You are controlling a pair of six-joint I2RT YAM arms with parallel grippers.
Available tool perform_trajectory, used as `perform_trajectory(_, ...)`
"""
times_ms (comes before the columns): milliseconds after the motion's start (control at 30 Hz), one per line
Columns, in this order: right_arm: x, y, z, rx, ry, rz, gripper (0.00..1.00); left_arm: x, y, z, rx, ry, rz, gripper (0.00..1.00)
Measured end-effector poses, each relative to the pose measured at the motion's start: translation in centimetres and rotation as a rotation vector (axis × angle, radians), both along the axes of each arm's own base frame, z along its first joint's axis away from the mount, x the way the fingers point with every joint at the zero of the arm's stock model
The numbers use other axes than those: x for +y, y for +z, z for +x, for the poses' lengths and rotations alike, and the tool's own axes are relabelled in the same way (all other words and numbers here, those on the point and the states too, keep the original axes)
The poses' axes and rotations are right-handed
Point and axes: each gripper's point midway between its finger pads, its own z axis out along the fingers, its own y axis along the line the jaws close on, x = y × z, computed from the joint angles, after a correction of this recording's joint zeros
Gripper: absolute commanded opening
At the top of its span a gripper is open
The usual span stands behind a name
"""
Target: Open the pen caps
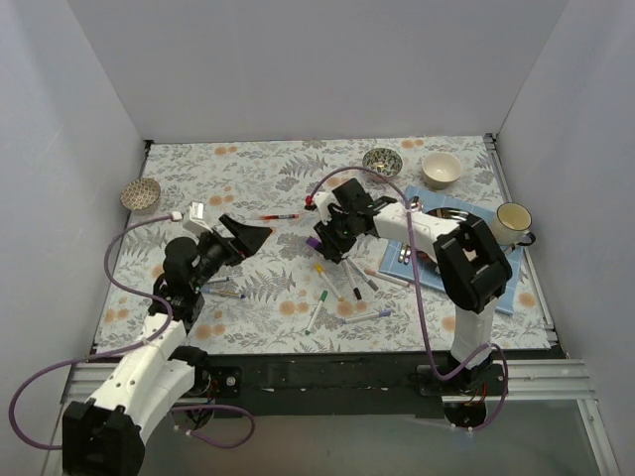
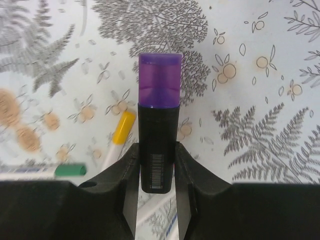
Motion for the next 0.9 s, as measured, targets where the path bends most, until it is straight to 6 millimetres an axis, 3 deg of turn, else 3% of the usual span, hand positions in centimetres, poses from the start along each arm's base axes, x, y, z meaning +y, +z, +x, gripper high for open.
perform_trajectory(133,-1.1,4.8,-0.7,0.031,0.052,0.203,0.01,-2.1,-6.0,-1.0,0.230,-0.063,-0.230,0.97)
perform_trajectory(233,-2.3,8.7,-0.7,0.022,0.081,0.372,0.01,-3.2,-7.9,-1.4,0.343,-0.091,-0.347,0.95)
perform_trajectory(333,-2.7,10.2,-1.0,0.029,0.109,0.455,0.01,-4.6,-7.3,-1.0,0.356,-0.131,-0.406,0.97)
perform_trajectory(633,-1.6,10.3,-3.7,0.122,0.191,0.530,0.01,-8.9,-4.3,0.1,0.319,-0.205,-0.441,0.95)
perform_trajectory(767,-1.6,10.4,-3.8,0.128,0.196,0.535,0.01,-10.4,-3.8,1.7,0.325,-0.171,-0.405,0.80)
perform_trajectory(867,-1.6,10.4,-3.8,0.130,0.198,0.539,0.01,-11.7,-4.1,2.8,0.348,-0.159,-0.365,0.75)
perform_trajectory(900,-1.5,10.4,-3.9,0.131,0.200,0.541,0.01,-12.1,-4.4,3.1,0.360,-0.153,-0.350,0.69)
